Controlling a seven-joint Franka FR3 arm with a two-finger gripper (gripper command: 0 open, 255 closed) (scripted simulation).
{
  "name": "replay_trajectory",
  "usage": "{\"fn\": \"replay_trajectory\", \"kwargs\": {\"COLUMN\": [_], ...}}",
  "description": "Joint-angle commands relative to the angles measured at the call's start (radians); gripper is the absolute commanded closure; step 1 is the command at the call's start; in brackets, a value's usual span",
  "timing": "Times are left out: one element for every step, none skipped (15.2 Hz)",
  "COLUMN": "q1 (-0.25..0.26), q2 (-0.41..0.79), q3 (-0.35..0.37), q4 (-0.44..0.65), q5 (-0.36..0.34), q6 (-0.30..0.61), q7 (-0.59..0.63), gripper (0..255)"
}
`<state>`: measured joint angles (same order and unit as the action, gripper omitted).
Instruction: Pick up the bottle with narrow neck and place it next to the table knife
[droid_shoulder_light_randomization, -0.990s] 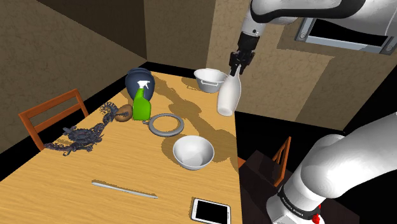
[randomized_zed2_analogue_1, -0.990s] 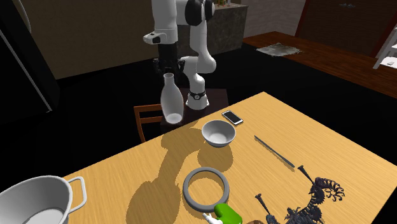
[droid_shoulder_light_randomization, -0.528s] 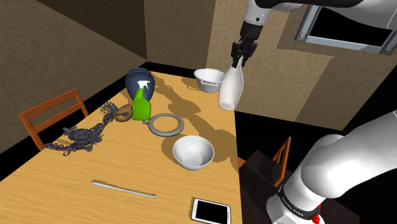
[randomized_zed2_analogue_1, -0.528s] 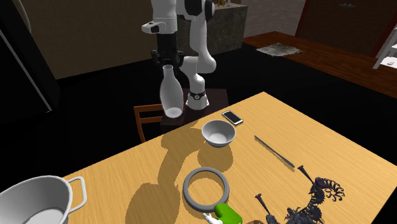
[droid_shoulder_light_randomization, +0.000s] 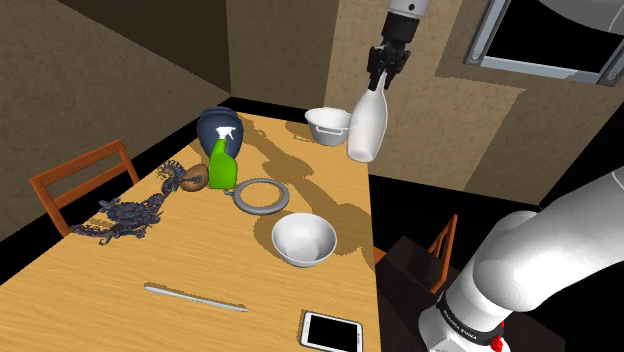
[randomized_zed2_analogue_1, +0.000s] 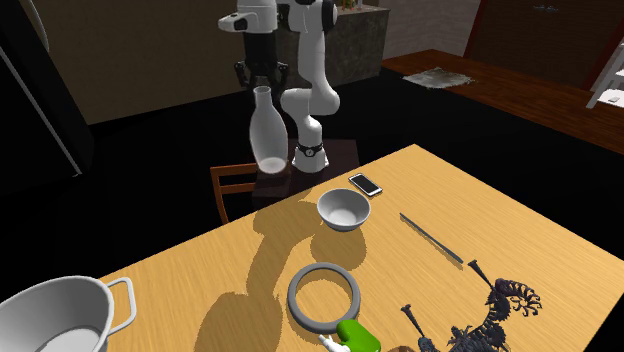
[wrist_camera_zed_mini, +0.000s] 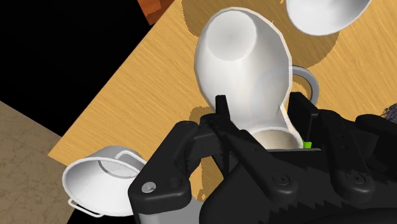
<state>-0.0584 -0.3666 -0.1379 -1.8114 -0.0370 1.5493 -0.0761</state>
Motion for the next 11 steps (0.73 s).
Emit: {"fn": "replay_trajectory", "kwargs": {"q1": [0.001,0.001,0.001,0.001,0.002,0.002,0.002,0.002,0.003,0.003,0.003], "q2": [0.011,0.017,0.023,0.03,0.037,0.044,0.051,0.059,0.067,0.075,0.079], "q3": [0.0,-0.001,-0.001,-0.001,-0.001,-0.002,-0.002,-0.002,-0.003,-0.003,-0.004], "q4": [0.037,0.057,0.077,0.098,0.119,0.14,0.162,0.184,0.207,0.23,0.24], "q5": [0.001,0.002,0.003,0.003,0.004,0.005,0.006,0.007,0.008,0.009,0.009], "q6": [-0.026,-0.04,-0.054,-0.068,-0.083,-0.097,-0.111,-0.126,-0.14,-0.155,-0.162], "q7": [-0.001,-0.002,-0.002,-0.003,-0.004,-0.004,-0.005,-0.006,-0.006,-0.007,-0.007], "gripper": [255,255,255,255,255,255,255,255,255,255,255]}}
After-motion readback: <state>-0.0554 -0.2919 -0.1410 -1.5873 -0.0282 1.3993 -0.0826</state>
